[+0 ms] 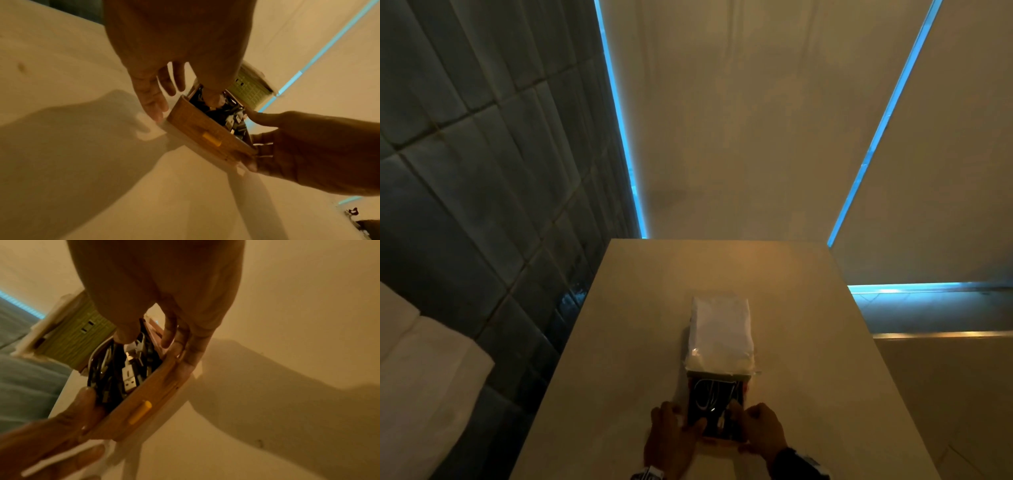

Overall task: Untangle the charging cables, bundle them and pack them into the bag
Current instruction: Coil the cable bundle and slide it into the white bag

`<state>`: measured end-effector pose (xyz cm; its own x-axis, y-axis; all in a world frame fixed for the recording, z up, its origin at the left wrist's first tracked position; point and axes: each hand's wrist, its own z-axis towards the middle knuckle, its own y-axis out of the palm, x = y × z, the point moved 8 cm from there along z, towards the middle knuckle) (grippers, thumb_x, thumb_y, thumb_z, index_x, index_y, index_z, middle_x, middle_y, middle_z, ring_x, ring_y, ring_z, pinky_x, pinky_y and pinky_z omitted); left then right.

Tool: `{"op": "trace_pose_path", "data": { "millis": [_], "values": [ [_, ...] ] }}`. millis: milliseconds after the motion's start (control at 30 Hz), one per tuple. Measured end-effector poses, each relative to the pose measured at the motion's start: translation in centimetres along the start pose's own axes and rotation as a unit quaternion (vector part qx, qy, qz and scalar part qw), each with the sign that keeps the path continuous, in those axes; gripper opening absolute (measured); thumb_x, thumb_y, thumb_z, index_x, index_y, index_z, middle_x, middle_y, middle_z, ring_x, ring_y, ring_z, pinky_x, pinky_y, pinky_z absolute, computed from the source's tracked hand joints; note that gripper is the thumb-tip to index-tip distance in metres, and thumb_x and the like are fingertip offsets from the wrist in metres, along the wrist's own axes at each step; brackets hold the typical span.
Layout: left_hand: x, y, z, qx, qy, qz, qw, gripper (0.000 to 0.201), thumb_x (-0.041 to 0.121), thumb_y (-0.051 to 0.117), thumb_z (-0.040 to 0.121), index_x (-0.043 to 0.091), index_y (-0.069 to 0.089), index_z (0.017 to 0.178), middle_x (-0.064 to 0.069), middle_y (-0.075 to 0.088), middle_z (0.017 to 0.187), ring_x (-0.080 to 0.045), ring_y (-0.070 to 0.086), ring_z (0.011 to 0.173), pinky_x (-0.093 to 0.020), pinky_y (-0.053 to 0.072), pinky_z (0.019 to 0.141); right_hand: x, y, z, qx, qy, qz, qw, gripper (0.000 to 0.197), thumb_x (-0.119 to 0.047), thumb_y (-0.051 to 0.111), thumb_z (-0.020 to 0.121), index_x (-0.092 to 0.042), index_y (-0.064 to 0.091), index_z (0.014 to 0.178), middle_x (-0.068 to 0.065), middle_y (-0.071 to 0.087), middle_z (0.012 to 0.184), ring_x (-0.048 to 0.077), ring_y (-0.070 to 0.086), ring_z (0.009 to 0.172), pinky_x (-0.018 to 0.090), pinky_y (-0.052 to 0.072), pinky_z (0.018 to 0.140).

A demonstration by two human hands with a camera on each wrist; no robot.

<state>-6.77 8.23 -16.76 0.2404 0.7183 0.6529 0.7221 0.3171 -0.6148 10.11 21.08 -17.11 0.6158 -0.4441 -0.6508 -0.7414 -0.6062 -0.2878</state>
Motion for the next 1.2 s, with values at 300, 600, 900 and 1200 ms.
{"op": "trace_pose_path", "data": {
  "millis": [300,600,900,1200],
  "values": [
    [0.9,1.0,2.0,-0.026,-0.057,-0.054,0.997,0.054,0.061,0.070,0.071,0.017,0.050,0.094,0.005,0.061,0.090,-0.014,0.063,0.079,-0.018,0.044,0.053,-1.3,-0.6,1.7,0.036,-0.016,-0.068,0.997,0.047,-0.057,0.064,0.082,-0.012,0.055,0.073,0.004,0.059,0.068,0.021,0.061,0.067,0.032,0.053,0.066],
    [2.4,-0.3,4.1,-0.002,-0.060,-0.066,0.996,0.036,0.046,0.064,0.084,0.014,0.051,0.089,-0.001,0.061,0.088,-0.011,0.056,0.070,-0.012,0.035,0.045,-2.4,-1.0,3.9,0.037,-0.034,-0.075,0.996,0.029,-0.028,0.064,0.088,-0.002,0.066,0.073,0.009,0.064,0.061,0.025,0.063,0.058,0.037,0.058,0.064],
    [3.0,-0.9,4.8,0.019,-0.055,-0.111,0.992,0.025,0.029,0.071,0.077,0.017,0.054,0.090,-0.006,0.065,0.094,-0.021,0.063,0.079,-0.029,0.053,0.065,-3.5,-1.5,3.7,0.062,-0.083,-0.017,0.995,0.022,-0.033,0.077,0.074,-0.013,0.069,0.071,0.007,0.071,0.066,0.021,0.069,0.062,0.034,0.059,0.064],
    [1.9,-0.8,4.5,-0.023,-0.040,-0.291,0.955,0.026,0.016,0.082,0.071,0.015,0.069,0.093,-0.006,0.072,0.093,-0.024,0.068,0.088,-0.044,0.057,0.079,-3.0,-1.7,3.1,0.055,-0.120,-0.033,0.991,0.032,-0.012,0.081,0.066,-0.015,0.066,0.095,0.003,0.069,0.092,0.021,0.064,0.088,0.035,0.054,0.080]
  ]
}}
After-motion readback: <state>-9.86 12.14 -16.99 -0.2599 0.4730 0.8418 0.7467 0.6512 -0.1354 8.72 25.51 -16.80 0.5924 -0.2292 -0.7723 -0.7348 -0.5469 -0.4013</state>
